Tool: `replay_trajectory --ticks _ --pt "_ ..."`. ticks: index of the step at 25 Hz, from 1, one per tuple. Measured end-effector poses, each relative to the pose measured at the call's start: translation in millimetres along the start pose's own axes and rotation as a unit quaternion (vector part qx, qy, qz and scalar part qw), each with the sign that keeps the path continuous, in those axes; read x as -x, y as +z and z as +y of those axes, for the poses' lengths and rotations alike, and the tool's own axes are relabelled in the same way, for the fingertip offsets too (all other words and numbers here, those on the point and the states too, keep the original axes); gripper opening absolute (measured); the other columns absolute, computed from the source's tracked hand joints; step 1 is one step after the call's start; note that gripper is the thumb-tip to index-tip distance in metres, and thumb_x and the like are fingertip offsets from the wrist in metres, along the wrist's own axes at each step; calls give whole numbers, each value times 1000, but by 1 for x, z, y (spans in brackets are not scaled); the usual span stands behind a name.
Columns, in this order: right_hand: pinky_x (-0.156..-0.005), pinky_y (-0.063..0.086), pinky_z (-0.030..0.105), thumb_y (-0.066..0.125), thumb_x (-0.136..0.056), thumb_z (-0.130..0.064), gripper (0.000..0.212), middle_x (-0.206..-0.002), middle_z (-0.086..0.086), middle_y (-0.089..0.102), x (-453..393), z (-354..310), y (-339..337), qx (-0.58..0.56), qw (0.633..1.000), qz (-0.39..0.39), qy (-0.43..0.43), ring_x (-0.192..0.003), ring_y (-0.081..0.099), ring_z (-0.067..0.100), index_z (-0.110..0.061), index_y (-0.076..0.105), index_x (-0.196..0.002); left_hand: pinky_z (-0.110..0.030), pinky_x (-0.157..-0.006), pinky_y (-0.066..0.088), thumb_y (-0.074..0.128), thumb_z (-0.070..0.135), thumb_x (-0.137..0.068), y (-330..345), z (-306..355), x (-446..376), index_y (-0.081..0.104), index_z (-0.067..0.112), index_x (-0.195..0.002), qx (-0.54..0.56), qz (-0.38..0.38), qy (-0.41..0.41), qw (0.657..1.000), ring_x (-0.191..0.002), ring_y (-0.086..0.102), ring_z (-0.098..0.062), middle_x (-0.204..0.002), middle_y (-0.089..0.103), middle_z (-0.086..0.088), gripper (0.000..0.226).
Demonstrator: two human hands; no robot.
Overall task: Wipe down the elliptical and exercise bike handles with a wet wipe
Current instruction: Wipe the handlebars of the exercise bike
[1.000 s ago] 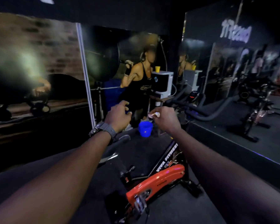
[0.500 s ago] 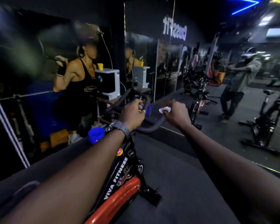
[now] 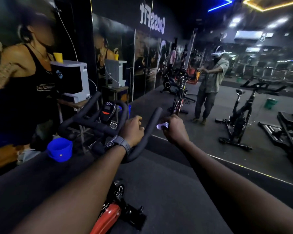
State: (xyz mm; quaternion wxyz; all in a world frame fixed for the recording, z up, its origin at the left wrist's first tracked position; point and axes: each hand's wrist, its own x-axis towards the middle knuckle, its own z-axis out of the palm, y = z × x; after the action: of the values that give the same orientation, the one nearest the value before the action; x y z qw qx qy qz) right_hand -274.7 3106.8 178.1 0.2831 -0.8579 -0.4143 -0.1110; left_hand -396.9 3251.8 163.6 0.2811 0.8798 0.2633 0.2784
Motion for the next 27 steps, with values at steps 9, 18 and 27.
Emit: replay_trajectory --ticks 9,18,27 --pt "-73 48 42 54 -92 -23 21 -106 17 61 -25 14 90 66 978 -125 -153 -95 62 39 -10 64 -106 -39 -86 52 57 16 -86 51 -39 -33 65 14 -109 -138 -80 -20 987 -106 64 -35 -108 70 -15 24" --pt "-79 50 38 44 -96 -26 33 -111 19 56 -60 20 85 85 974 -62 -201 -98 61 39 -4 62 -113 -33 -85 54 61 2 -80 66 -56 -48 56 7 -129 6 -73 -81 994 -96 66 -28 -106 68 -10 50" --pt "-79 44 31 49 -98 -24 28 -116 16 53 -84 25 75 72 983 -64 -159 -102 59 38 -7 59 -117 -34 -95 53 79 4 -73 66 -65 -51 50 7 -136 81 -108 -85 987 -100 63 -18 -106 62 -2 69"
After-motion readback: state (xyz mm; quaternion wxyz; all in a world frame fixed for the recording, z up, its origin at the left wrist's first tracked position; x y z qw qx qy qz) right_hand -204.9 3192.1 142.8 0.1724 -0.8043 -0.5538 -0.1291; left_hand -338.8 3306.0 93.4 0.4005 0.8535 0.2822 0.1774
